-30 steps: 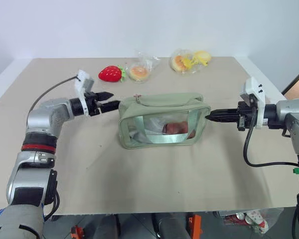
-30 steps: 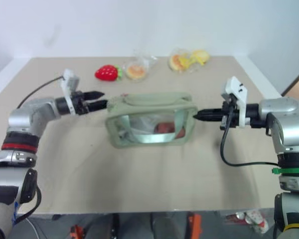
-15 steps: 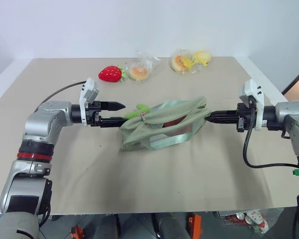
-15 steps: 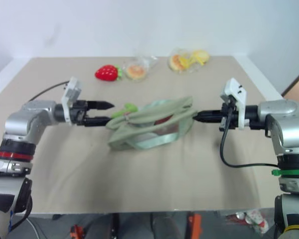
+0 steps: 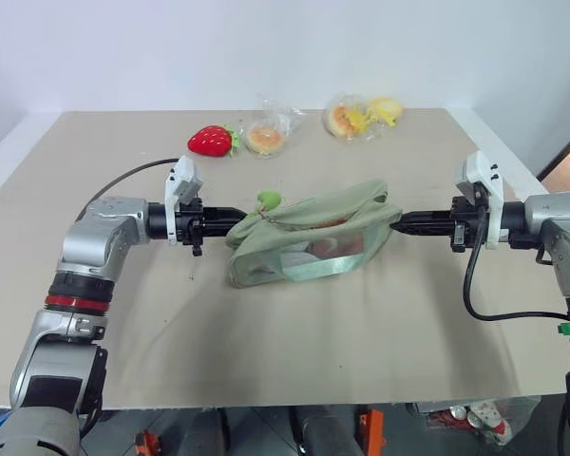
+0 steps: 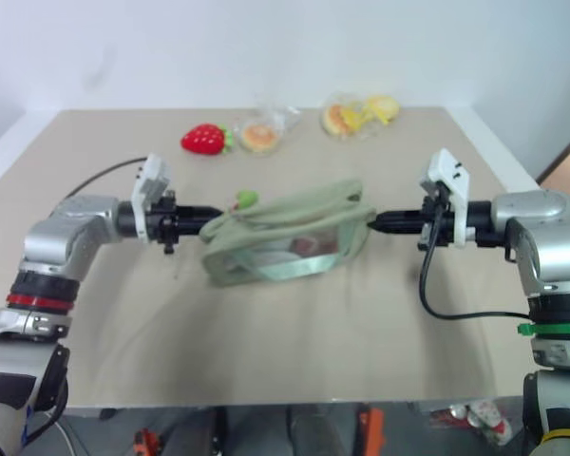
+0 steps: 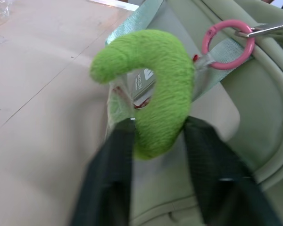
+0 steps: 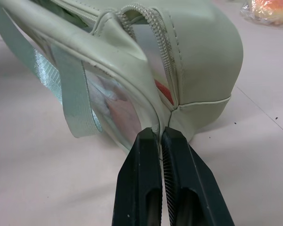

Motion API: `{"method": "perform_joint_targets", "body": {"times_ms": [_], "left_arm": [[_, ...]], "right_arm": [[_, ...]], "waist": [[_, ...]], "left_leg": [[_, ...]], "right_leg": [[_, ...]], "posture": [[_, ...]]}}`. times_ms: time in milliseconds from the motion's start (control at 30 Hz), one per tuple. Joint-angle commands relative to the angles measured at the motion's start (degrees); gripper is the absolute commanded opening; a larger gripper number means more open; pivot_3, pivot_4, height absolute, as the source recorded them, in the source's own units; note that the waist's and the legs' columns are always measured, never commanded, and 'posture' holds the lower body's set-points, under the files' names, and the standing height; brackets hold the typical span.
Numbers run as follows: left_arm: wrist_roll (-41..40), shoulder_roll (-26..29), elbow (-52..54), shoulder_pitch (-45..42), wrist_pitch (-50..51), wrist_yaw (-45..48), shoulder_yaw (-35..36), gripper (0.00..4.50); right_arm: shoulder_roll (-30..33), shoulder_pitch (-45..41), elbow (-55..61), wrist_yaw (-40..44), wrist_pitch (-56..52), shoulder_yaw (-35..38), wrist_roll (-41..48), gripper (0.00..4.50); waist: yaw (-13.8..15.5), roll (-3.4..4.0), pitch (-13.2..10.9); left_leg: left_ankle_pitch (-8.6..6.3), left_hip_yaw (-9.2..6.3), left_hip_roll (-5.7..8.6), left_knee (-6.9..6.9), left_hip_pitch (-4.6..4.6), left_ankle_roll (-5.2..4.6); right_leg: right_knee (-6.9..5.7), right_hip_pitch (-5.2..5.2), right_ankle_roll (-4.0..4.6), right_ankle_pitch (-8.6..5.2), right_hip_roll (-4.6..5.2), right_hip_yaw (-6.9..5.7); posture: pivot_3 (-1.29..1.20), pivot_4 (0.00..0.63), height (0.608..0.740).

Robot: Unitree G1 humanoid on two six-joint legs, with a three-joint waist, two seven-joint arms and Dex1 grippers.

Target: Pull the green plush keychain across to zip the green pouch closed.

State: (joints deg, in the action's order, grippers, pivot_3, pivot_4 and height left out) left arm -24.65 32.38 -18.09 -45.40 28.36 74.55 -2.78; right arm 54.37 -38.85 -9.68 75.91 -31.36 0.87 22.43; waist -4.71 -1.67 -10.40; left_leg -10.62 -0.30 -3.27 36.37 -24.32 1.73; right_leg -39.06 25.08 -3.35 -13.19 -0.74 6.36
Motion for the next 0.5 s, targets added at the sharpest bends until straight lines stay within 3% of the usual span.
{"method": "perform_joint_targets", "body": {"times_ms": [33, 500], "left_arm": [[0.05, 0.07, 0.40, -1.58, -1.37, -1.16, 1.53, 0.02], [2.36, -2.18, -4.71, -4.78, -7.73, -9.61, 3.50, 0.02]], "right_arm": [[-0.13, -0.97, 0.88, 0.16, 0.37, 1.58, 1.11, 0.00], [-0.95, -1.40, 0.15, 0.16, 0.94, 1.23, 0.85, 0.00]], "waist": [[0.00, 0.00, 0.00], [0.01, 0.00, 0.00]], "left_leg": [[0.00, -0.01, 0.00, 0.00, 0.00, 0.00], [0.00, 0.00, 0.00, 0.01, 0.00, 0.00]], "right_leg": [[0.00, 0.00, 0.00, 0.00, 0.00, 0.00], [0.00, -0.01, -0.01, 0.00, 0.00, 0.00]], "posture": [[0.00, 0.150, 0.740], [0.00, 0.150, 0.740]]}}
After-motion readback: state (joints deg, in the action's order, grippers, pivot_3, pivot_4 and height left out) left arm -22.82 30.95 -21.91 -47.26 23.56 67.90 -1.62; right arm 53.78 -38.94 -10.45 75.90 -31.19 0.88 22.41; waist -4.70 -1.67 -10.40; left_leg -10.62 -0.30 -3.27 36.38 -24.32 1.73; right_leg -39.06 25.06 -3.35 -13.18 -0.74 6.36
